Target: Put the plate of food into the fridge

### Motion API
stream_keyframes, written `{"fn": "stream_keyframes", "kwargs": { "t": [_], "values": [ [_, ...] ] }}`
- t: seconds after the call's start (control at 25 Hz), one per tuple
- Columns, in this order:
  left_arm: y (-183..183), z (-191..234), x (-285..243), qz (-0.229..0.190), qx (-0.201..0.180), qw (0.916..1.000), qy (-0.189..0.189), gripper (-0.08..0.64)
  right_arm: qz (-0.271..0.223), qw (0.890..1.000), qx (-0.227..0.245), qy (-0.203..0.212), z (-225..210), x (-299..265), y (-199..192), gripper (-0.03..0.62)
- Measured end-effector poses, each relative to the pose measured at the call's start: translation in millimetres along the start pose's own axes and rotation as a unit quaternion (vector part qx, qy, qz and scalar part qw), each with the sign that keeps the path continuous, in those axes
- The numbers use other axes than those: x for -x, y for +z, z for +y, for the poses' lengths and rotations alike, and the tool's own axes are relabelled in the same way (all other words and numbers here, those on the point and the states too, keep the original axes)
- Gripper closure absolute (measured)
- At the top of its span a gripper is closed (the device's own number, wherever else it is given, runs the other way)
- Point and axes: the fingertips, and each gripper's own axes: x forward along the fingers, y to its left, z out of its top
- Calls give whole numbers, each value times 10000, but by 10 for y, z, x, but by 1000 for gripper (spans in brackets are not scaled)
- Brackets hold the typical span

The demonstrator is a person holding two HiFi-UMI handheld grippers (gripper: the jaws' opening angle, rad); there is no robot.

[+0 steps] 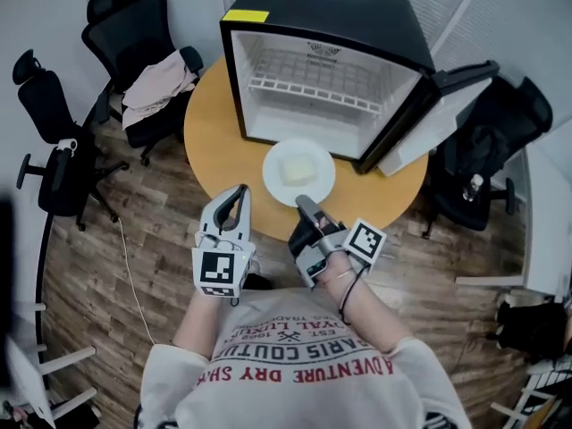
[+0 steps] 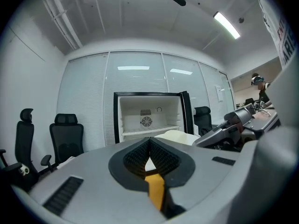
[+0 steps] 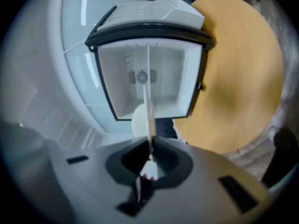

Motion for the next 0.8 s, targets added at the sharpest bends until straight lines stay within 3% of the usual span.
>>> {"fn": "stream_keyframes", "kwargs": {
  "t": [0.44, 0.8],
  "values": [
    [-24, 750, -554, -3, -67, 9951, -983, 526, -996, 9949, -126, 91, 109, -798, -5, 554],
    [-6, 713, -945, -53, 113, 9918, -1275, 526, -1327, 9911, -94, 40, 228, -920, 328, 554]
  ]
}}
